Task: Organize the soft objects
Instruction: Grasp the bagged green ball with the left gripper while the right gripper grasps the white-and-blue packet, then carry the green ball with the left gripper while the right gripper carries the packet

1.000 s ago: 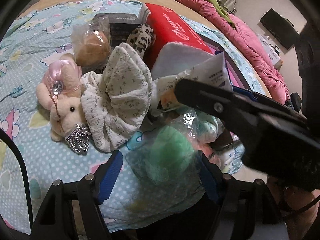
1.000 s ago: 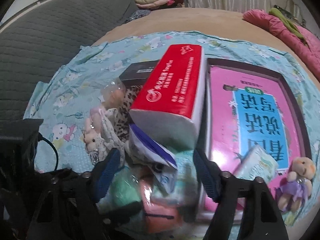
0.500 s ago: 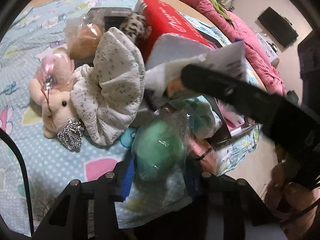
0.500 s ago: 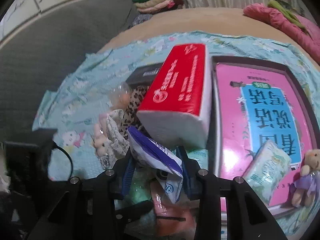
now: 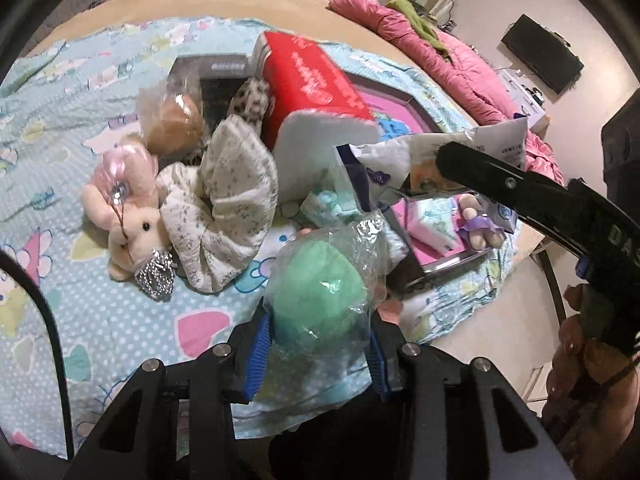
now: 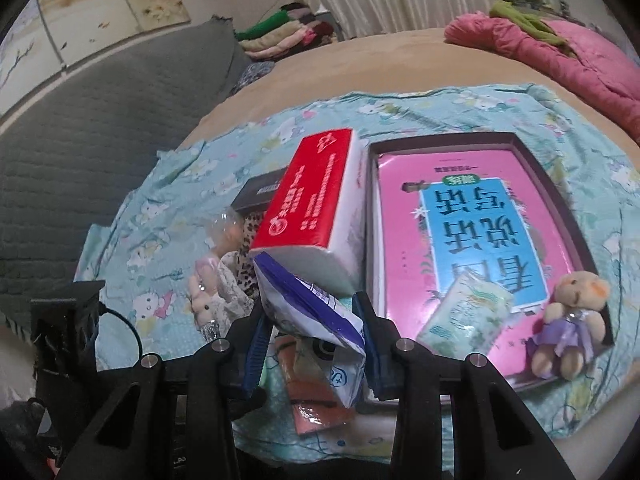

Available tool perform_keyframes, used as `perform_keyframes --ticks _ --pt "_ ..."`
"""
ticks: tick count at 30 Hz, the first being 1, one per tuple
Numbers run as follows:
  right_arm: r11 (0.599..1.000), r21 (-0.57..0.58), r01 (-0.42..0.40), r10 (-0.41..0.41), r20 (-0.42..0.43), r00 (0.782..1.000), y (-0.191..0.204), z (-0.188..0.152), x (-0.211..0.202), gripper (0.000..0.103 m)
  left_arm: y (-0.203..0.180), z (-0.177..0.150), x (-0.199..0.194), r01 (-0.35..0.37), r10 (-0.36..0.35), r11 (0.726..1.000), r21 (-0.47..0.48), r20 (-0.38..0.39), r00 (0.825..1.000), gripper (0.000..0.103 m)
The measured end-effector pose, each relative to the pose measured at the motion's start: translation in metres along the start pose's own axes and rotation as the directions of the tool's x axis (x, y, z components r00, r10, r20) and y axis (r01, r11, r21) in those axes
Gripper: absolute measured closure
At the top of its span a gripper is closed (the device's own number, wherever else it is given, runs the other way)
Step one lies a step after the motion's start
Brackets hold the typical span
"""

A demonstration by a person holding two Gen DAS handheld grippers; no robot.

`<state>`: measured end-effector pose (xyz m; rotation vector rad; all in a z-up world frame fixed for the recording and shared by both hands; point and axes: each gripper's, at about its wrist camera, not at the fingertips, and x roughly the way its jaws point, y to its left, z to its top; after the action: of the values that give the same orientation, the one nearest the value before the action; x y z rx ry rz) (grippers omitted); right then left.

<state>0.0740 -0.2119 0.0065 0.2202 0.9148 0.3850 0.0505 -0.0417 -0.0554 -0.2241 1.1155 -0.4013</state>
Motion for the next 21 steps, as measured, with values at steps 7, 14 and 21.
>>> perform_keyframes --ticks 7,14,21 --pt "1.000 0.009 0.014 -0.014 0.066 0.998 -0.004 0.008 -0.027 0.062 -0.015 0.008 -0.035 -0.020 0.017 0.999 0.038 0.066 0.998 0.061" --pt "1.000 0.027 0.014 -0.017 0.103 0.995 -0.009 0.009 -0.045 0.062 -0.036 0.015 -0.052 -0.054 0.049 0.997 0.050 0.103 0.993 0.061" --pt "0.998 0.058 0.013 -0.022 0.145 0.989 -0.017 0.010 -0.062 0.062 -0.057 0.022 -0.059 -0.092 0.085 0.994 0.055 0.114 0.990 0.061"
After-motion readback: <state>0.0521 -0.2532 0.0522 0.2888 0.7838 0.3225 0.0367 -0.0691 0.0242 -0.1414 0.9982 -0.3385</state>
